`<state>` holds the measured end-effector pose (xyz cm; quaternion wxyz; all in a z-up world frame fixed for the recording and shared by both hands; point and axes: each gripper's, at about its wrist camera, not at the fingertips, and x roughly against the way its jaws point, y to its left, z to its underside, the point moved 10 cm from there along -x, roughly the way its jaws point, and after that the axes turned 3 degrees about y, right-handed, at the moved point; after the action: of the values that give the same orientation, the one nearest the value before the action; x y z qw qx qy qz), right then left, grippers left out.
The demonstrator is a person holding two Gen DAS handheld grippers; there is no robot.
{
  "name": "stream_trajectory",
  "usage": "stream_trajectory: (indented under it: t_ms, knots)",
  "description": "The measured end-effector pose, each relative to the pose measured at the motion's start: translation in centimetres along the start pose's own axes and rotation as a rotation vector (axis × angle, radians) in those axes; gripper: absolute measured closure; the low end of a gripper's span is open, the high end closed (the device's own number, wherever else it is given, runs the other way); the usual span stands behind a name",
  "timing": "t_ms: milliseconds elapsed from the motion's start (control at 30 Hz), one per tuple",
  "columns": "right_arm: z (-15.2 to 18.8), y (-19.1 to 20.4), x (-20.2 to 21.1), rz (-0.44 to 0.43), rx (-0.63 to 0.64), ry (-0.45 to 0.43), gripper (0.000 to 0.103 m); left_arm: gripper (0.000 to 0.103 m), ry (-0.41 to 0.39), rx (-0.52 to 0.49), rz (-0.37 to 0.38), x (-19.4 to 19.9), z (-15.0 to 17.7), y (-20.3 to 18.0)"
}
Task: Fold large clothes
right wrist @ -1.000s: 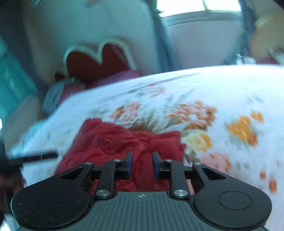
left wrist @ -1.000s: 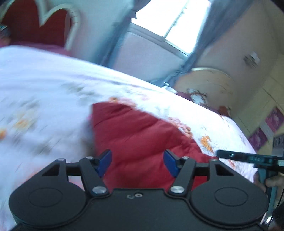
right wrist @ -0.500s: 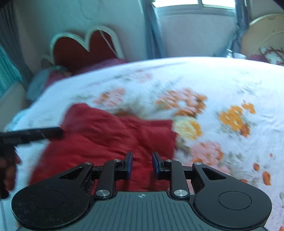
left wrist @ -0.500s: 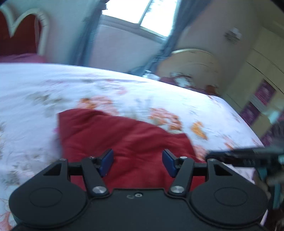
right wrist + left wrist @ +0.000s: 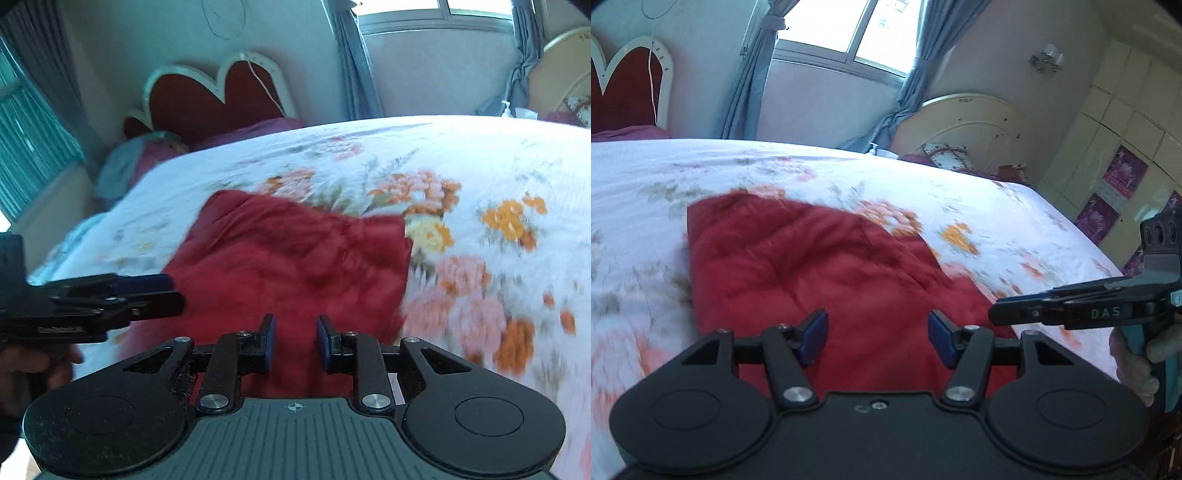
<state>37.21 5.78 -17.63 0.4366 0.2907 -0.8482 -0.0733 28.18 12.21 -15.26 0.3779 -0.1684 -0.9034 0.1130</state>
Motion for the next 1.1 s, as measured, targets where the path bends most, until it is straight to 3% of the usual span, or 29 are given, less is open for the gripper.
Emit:
stream_trajectory:
  t_ms: [133, 167, 267, 400, 500, 567, 700, 800, 967, 1100]
  knots:
    - [4.6, 1.3, -0.3, -0.027, 0.015, 0.062, 0.078, 0.043, 0.052, -0.185, -0.216, -0.1, 3.7, -0.6]
    - [5.5, 1.3, -1.0, -0.020, 0.022, 0.069, 0.078, 0.043, 0.054, -0.185, -0.238, -0.1, 4.2, -0.6]
    - [6.6, 0.6, -2.0, -0.035, -0.030, 0.059, 0.078, 0.045, 0.038, -0.135, -0.244, 0.1, 4.6, -0.6]
    - [5.9, 1.8, 2.2, -0.037, -0.007, -0.022, 0.078, 0.046, -0.016, -0.086, -0.205, 3.3, 4.4, -2.0]
    - [6.2, 3.2, 4.7, -0.064, 0.029, -0.059, 0.078, 0.046, -0.041, -0.018, -0.177, 4.7, 6.1, -2.8]
    - [6.9, 4.0, 4.6, -0.070, 0.069, -0.044, 0.078, 0.046, -0.041, 0.008, -0.187, 4.7, 7.5, -3.0]
    - [9.4, 3.5, 1.3, 0.006, 0.115, 0.057, 0.078, 0.046, -0.046, 0.028, -0.214, 4.1, 8.9, -3.0]
    - [9.9, 3.0, 0.6, 0.007, 0.100, 0.066, 0.078, 0.046, -0.028, -0.029, -0.264, 3.7, 9.2, -3.4]
    - [9.7, 3.1, 1.0, 0.007, 0.116, 0.080, 0.078, 0.046, -0.030, -0.014, -0.274, 4.1, 9.6, -3.4]
    - [7.0, 3.1, 3.7, 0.003, 0.099, -0.070, 0.078, 0.048, -0.058, 0.009, -0.269, 5.5, 8.6, -3.5]
